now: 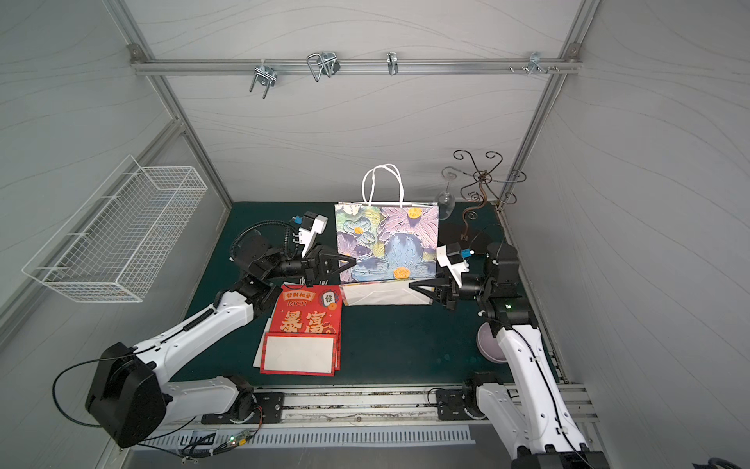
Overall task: Put away the paper bag
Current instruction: Press the paper bag at the center of the board.
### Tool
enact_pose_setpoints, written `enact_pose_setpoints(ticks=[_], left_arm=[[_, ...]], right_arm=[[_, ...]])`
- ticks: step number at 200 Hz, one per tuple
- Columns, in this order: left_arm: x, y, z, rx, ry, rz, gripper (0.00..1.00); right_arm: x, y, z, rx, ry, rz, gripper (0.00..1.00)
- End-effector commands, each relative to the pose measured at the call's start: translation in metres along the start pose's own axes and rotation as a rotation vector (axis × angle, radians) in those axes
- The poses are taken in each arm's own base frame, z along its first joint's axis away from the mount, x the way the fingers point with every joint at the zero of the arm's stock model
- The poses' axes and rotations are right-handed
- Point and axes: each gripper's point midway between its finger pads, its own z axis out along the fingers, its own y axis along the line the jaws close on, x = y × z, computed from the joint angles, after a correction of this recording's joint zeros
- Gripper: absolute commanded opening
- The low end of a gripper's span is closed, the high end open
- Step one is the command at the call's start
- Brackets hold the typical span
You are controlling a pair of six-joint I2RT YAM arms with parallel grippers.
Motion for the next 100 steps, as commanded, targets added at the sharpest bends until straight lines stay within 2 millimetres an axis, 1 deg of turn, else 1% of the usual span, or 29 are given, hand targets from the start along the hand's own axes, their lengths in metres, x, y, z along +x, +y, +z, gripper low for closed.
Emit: enact_pose_setpoints(ticks=[1,8,15,21,32,41,56,74,84,100], left_arm=[[-0.023,-0.008,0.0,-0.03,-0.06,0.086,0.06],[-0.025,-0.007,-0.001,-0.056,-0.075,0.1,0.12],[-0.031,-0.003,-0.004,-0.101,-0.105,0.115,0.18],[-0.038,0.003,-0.008,-0.16,-0.143,0.116,0.26],[-0.051,0.014,-0.018,-0.281,-0.218,0.12,0.39],[-0.06,0.018,-0.028,-0.356,-0.27,0.138,0.47],[-0.067,0.022,-0.044,-0.462,-0.336,0.192,0.64],[-0.059,0.023,-0.057,-0.516,-0.347,0.245,0.74],[-0.05,0.022,-0.06,-0.521,-0.327,0.257,0.76],[-0.029,0.021,-0.058,-0.492,-0.262,0.253,0.77]], right_arm=[[-0.012,0.009,0.001,-0.042,-0.011,-0.028,0.04],[-0.013,0.009,0.001,-0.042,-0.011,-0.03,0.0],[-0.014,0.009,0.001,-0.043,-0.012,-0.031,0.0],[-0.014,0.009,0.001,-0.039,-0.011,-0.035,0.0],[-0.015,0.008,0.001,-0.032,-0.01,-0.038,0.0],[-0.015,0.006,0.001,-0.023,-0.008,-0.04,0.0],[-0.016,0.002,0.001,0.006,-0.002,-0.049,0.0],[-0.015,-0.005,0.0,0.055,0.014,-0.062,0.0],[-0.015,-0.008,0.0,0.076,0.023,-0.071,0.0],[-0.018,-0.012,-0.001,0.101,0.028,-0.087,0.0]])
